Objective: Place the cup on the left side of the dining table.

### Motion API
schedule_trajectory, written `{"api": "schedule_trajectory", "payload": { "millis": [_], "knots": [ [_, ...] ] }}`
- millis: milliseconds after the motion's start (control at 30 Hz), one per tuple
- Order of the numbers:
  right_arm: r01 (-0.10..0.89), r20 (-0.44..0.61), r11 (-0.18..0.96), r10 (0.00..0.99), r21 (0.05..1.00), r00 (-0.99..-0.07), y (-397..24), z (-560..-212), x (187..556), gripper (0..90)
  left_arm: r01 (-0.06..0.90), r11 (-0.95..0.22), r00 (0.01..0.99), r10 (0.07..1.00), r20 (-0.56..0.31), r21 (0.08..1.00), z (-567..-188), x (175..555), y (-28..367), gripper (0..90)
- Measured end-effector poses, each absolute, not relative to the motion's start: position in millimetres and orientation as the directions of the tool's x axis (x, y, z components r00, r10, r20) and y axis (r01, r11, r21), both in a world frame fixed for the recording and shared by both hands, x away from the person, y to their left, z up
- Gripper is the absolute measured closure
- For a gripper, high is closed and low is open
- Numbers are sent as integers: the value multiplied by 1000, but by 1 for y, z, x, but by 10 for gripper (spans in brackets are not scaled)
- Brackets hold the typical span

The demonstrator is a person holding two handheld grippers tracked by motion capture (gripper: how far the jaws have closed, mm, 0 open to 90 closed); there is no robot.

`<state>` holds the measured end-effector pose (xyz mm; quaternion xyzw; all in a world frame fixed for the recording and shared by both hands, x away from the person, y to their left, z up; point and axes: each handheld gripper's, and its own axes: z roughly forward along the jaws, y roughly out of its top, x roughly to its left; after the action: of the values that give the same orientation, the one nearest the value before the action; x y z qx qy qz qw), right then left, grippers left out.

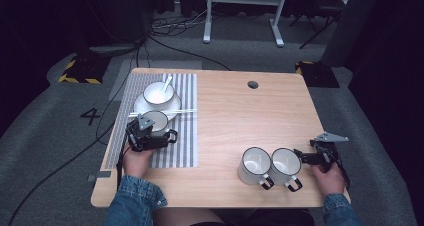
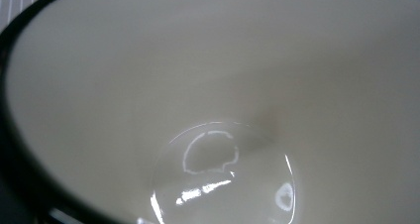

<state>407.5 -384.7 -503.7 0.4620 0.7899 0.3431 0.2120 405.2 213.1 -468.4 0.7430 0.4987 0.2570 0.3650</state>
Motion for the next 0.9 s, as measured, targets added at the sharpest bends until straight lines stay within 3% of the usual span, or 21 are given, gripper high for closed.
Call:
{"api": "schedule_trajectory", "payload": {
  "millis": [733, 900],
  "knots": [
    [585, -18, 338, 875, 738, -483, -385, -504, 408, 136, 595, -273, 371, 928, 43, 756, -480, 401, 214, 29],
    [584, -18, 338, 875, 738, -483, -385, -504, 408, 136, 597, -227, 369, 930, -12, 770, -483, 397, 221, 30]
  ]
}}
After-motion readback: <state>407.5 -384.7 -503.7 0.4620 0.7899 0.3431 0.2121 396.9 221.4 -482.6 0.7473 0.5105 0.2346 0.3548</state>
